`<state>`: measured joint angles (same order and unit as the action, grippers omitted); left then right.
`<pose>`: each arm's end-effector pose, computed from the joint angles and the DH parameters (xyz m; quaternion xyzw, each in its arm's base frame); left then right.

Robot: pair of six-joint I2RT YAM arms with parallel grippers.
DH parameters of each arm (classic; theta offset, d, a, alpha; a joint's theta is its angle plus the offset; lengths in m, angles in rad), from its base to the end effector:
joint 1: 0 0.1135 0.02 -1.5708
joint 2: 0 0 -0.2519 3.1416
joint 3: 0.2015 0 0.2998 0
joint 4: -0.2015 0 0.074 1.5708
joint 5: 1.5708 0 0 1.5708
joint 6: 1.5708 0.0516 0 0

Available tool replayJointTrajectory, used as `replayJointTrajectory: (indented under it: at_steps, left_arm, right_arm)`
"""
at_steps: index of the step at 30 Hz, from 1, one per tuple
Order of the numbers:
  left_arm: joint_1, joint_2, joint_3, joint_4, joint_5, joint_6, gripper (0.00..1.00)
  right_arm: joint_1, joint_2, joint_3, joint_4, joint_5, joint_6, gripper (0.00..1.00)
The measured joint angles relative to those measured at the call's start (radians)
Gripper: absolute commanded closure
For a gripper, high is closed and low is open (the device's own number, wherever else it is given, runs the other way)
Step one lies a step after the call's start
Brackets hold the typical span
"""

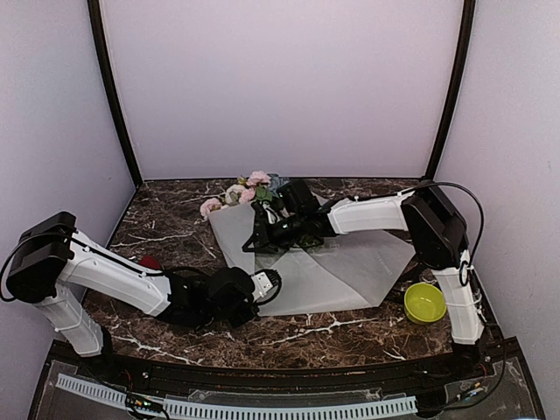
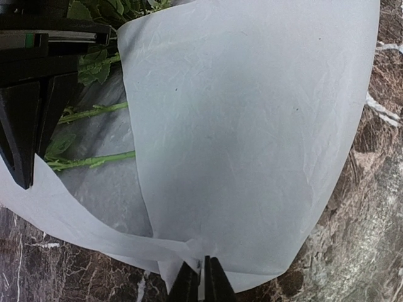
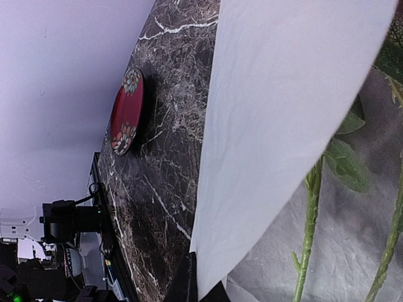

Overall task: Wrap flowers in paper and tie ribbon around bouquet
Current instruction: Fold the one-fourth-folded wrapping paper at the center of the board.

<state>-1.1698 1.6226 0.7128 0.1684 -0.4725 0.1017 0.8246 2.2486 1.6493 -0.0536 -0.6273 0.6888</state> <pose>0.1579 -0.3123 0.0890 0.4525 0.7720 -0.0150 0.4462 0.3486 0.4217 0.1232 -0.1942 0.8415 0.4904 0.1165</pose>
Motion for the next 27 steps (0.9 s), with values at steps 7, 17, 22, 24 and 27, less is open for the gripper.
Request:
replayJointTrajectory:
  at_steps: [7,17,22,24,27]
  left_arm:
    - [-0.001,-0.003,0.019,-0.019,0.011,0.031,0.54]
    - [0.0,-0.108,0.146,-0.048,0.277,0.09,0.53]
    - [-0.001,0.044,0.26,-0.082,0.317,0.131,0.53]
    - [-0.001,0.102,0.282,-0.097,0.3,0.148,0.52]
    - [0.001,0.16,0.287,-0.118,0.263,0.166,0.51]
  right_arm:
    - [-0.001,0.0,0.0,-0.007,0.009,-0.011,1.0]
    - [-0.011,0.0,0.039,-0.061,0.018,-0.067,1.0]
    - [-0.016,0.0,0.069,-0.107,0.018,-0.109,1.0]
    - [-0.017,0.0,0.072,-0.119,0.018,-0.123,1.0]
    - [-0.02,0.0,0.073,-0.136,0.018,-0.145,1.0]
